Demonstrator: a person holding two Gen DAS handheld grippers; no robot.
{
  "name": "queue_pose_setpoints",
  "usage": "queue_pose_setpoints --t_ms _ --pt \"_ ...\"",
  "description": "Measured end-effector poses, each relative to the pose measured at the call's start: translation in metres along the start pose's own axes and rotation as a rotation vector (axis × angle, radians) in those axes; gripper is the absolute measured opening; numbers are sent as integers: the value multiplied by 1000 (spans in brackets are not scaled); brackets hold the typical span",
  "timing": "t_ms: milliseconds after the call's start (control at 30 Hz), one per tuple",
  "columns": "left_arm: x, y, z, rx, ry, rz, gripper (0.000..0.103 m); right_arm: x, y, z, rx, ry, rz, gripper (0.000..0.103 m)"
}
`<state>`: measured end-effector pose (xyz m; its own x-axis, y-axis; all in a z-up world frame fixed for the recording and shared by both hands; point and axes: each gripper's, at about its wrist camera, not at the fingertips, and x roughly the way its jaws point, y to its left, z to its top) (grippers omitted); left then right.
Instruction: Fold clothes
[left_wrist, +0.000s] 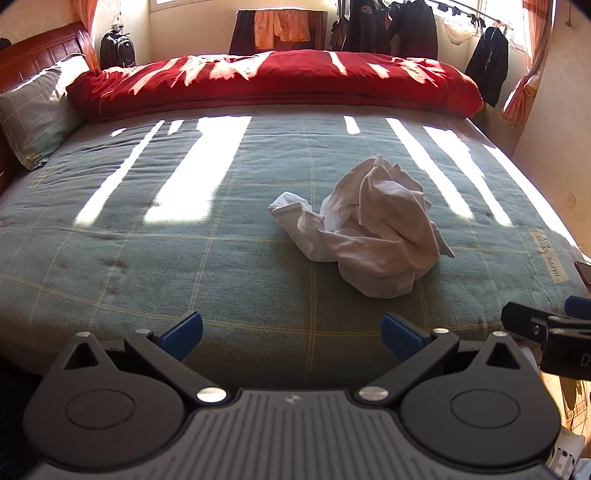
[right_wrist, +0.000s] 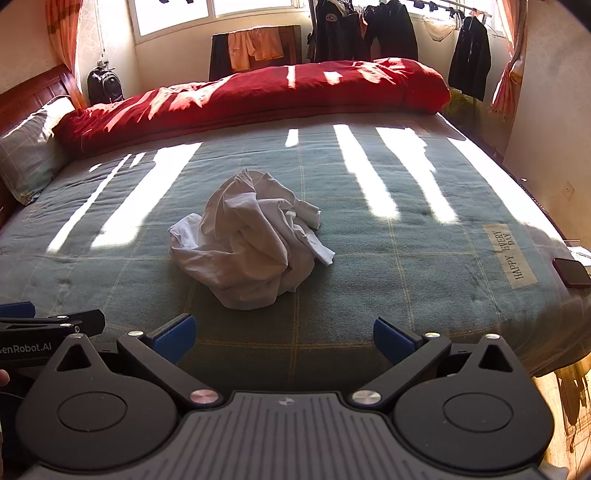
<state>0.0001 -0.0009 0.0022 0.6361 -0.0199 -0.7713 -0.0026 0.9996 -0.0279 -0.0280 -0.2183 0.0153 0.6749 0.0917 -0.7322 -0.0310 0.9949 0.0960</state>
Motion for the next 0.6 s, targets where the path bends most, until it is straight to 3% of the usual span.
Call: queue_pose_setpoints --t_ms 600 --pt "-3 -1 0 1 -5 2 102 0 0 1 2 -1 -2 103"
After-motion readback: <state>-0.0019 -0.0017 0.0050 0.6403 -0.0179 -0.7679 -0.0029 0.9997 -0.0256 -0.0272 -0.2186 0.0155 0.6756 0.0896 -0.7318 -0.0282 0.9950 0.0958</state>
